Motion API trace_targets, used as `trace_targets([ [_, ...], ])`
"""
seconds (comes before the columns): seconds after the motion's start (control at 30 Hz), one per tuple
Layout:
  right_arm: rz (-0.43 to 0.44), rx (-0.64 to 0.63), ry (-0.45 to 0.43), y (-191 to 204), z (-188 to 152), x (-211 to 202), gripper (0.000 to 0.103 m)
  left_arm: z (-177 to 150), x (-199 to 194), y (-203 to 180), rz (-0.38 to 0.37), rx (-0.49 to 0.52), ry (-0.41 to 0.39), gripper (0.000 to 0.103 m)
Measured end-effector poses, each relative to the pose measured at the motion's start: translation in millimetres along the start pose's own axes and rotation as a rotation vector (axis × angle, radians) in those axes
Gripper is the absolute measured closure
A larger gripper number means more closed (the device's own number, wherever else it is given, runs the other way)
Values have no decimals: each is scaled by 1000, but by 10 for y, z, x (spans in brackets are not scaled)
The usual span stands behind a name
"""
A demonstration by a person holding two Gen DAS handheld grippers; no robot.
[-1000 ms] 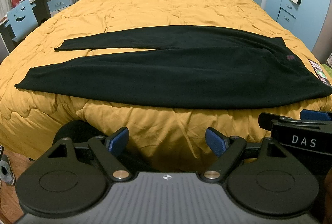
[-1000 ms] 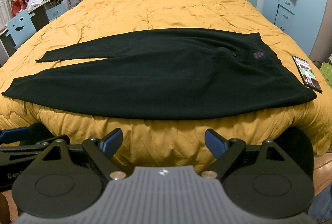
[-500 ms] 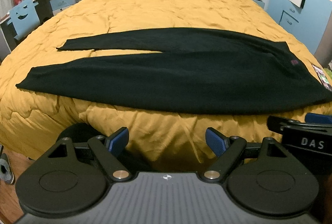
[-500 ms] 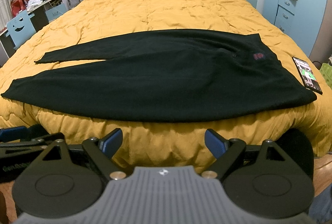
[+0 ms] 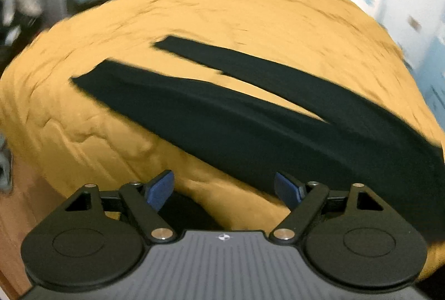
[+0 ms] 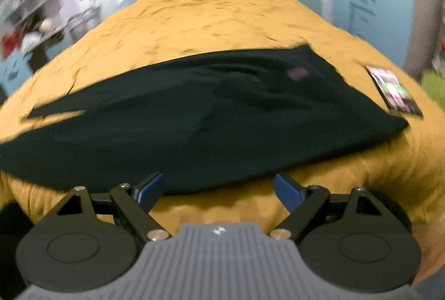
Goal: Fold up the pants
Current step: 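Move the left tool to the trouser hems while the right tool reaches the waistband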
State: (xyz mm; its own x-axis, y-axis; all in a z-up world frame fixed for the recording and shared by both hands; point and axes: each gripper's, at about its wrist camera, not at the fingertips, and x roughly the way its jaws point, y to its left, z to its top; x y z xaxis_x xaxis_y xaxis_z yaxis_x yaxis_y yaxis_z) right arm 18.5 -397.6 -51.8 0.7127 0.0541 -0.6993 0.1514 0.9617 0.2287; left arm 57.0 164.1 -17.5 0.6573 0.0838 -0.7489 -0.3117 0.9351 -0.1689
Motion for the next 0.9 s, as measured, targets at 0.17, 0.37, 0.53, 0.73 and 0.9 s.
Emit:
trace_targets([
  [0.17,-83,140,-32,-558,69,58,21,242,244,617,44,-177,-6,18],
  [0.37,-83,314,-47,-988,165,176,24,468,458,1290,46,-384,-54,19],
  [0.53,-87,404,-57,-1232,165,250,39,544,542,1737,55,-517,-119,21],
  [0.73,-60,491,-65,-1364,173,294,44,649,804,2036,4,-600,-143,24],
  [0.9,-37,609,-78,-1480,139,279,51,690,1052,2009,-8,-621,-104,24],
])
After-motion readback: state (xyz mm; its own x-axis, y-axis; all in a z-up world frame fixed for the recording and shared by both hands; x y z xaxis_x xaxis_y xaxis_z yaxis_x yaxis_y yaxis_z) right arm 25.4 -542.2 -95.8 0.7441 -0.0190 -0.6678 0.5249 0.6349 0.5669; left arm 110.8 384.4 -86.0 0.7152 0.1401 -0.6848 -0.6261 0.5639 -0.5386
